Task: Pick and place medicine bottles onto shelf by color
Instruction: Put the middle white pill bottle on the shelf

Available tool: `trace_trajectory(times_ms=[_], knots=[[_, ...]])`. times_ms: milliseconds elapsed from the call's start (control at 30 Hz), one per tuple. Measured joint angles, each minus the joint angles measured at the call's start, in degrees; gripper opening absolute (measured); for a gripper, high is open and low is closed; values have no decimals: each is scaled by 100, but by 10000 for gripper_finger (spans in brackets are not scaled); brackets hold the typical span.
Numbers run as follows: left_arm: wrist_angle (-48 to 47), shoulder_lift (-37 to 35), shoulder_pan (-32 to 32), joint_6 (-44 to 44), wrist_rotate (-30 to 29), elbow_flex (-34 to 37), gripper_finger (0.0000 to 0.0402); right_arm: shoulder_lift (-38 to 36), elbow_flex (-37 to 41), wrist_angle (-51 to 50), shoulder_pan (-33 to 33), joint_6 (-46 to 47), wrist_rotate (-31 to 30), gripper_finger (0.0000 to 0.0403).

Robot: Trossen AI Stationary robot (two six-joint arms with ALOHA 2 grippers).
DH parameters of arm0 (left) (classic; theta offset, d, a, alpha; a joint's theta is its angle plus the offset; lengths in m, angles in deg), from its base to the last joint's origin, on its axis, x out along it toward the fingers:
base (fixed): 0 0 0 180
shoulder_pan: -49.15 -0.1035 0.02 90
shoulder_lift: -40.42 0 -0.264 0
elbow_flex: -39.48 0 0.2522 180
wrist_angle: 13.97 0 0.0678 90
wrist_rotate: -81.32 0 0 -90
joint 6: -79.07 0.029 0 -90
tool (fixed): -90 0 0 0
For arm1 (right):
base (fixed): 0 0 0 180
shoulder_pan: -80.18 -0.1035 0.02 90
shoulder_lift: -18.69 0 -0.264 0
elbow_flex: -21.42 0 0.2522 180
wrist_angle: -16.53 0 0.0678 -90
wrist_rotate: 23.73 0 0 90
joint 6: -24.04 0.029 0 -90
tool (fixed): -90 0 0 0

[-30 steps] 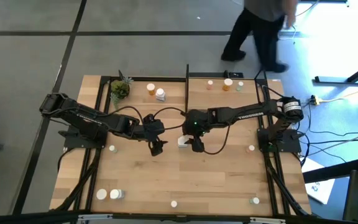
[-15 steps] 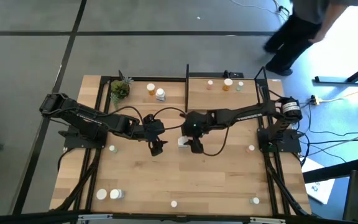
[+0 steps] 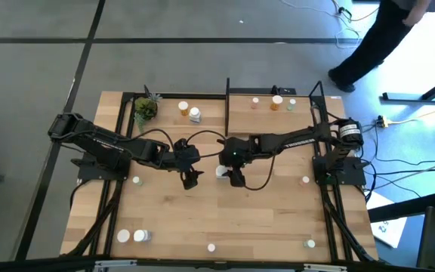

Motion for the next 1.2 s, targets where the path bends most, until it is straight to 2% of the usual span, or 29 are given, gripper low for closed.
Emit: trace_trajectory(times_ms=[233, 467, 700, 1000, 1200], knots=[[11, 0, 0, 0, 1, 0, 299, 183, 4, 65, -66, 36, -7, 211], [2, 0, -1, 0, 2, 0, 299, 186, 4, 108, -66, 190, -70, 164], [0, 2, -2, -1, 1, 0, 299, 186, 4, 128, -64, 483, -153, 178], [-8, 2, -2, 40, 3, 0, 299, 64, -69, 8, -64, 472, -153, 168], [-77, 2, 0, 42, 41, 0, 299, -270, -230, -630, -64, 334, -195, 172]])
